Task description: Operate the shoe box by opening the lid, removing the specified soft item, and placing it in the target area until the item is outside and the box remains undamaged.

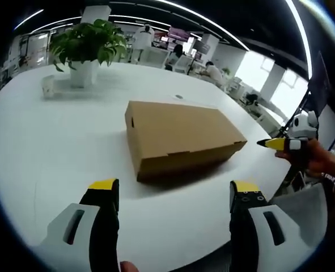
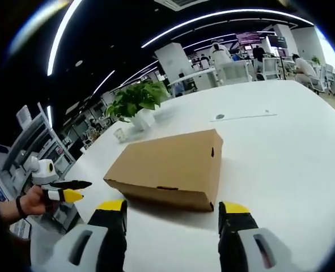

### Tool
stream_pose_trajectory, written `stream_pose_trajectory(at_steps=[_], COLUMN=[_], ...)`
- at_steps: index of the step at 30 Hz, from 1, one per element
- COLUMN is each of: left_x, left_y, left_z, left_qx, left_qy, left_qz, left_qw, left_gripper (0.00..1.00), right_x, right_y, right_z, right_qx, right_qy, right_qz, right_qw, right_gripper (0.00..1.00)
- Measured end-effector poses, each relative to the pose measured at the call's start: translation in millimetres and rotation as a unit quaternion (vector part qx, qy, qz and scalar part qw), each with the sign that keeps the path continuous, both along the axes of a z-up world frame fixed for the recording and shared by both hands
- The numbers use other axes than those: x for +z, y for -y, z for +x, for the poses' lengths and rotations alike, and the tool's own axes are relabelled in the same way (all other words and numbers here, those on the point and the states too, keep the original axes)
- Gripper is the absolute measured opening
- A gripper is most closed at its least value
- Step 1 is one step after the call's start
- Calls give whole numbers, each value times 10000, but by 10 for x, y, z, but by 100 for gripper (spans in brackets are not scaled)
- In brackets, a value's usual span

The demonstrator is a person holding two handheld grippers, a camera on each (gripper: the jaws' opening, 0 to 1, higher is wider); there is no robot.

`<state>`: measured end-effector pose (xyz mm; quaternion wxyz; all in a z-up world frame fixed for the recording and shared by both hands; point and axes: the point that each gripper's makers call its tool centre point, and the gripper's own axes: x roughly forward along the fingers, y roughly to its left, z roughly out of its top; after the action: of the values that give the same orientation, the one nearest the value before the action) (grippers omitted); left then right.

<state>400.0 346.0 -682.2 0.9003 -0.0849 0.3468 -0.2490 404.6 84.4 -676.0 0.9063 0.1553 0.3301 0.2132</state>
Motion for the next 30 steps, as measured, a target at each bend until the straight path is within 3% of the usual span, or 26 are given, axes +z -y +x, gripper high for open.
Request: stream_pose_trajectory(at_steps=[7, 15, 22, 24, 25, 27, 30], left_x=[-153, -250, -306, -308, -306, -302, -308], left_y=[-6, 65, 163, 184, 191, 242, 307], left_z=[215, 501, 551, 559, 559, 557, 538], left_qx=[-148, -228, -334, -335, -341, -374, -469], left_qy=[-85, -182, -269, -287, -286, -287, -260], left_qz=[283, 314, 331, 287, 278, 258, 422], left_qw=[9995, 9991, 9985, 9986, 9986, 9986, 9977], left_gripper=[76, 76, 71, 69, 66, 59, 65], right_x=[-136, -262, -356, -397, -425, -414, -429], right_y=[-40, -35, -40, -62, -54, -59, -48], right_z=[181, 373, 515, 514, 513, 547, 571], right_qx=[62, 41, 18, 134, 179, 107, 113], right_qy=[-190, -374, -555, -621, -646, -645, -661], right_qz=[-59, -31, -61, -174, -274, -175, -148], right_qw=[9998, 9993, 9984, 9978, 9974, 9977, 9976], right_gripper=[61, 60, 54, 46, 42, 44, 45])
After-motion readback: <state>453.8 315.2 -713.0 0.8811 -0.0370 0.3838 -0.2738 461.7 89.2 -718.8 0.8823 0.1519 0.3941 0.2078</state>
